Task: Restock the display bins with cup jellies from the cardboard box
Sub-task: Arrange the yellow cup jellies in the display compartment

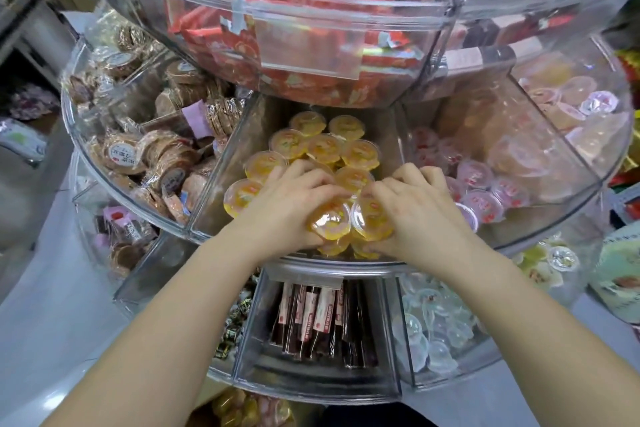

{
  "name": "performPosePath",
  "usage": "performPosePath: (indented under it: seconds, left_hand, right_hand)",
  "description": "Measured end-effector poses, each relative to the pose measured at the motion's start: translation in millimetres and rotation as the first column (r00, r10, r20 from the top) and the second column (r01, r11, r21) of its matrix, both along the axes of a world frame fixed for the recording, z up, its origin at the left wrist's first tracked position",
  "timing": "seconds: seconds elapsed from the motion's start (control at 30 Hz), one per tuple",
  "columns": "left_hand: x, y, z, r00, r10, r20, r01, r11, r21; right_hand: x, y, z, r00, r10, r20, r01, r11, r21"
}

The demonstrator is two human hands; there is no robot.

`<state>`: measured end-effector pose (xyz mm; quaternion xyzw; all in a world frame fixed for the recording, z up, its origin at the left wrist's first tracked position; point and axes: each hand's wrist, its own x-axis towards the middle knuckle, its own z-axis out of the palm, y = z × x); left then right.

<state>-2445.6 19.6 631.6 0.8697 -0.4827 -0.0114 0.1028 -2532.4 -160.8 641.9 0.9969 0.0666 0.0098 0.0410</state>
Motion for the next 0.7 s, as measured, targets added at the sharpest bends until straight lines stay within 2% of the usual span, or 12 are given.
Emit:
performPosePath:
  seconds: [0.07, 0.17, 0.3, 0.37, 0.57, 0.7]
  left_hand:
    - [1.9, 6.1, -1.0, 1.000, 0.020, -0.019, -0.021, 1.000, -0.005]
    - [1.8, 11.8, -2.4, 0.999, 0.025, -0.046, -0.028, 0.998, -0.050]
    - [2.6, 11.5, -1.1, 0.963, 0.068, -0.260, -0.100, 0.989, -0.110]
    - [4.2, 10.6, -0.7, 0.948, 0.069, -0.312, -0.107, 0.989, -0.105]
    - [2.0, 10.3, 0.9, 0.998, 0.032, -0.062, -0.036, 0.997, -0.070]
    - [1.7, 7.6, 2.3, 0.999, -0.031, -0.026, 0.030, 0.998, -0.055]
  right_hand:
    - [1.0, -5.0, 4.3, 0.998, 0.038, -0.051, -0.038, 0.999, -0.001]
    - [-2.6, -11.4, 9.1, 0.995, 0.087, -0.047, -0.084, 0.995, 0.048]
    - [-5.7, -15.9, 10.9, 0.995, 0.089, -0.051, -0.084, 0.992, 0.097]
    - [-5.8, -17.3, 10.3, 0.994, 0.089, -0.067, -0.083, 0.993, 0.086]
    - [-1.3, -16.0, 6.8, 0.996, 0.080, -0.048, -0.076, 0.995, 0.068]
    - [-1.4, -15.6, 0.7, 0.994, 0.085, 0.071, -0.090, 0.993, 0.074]
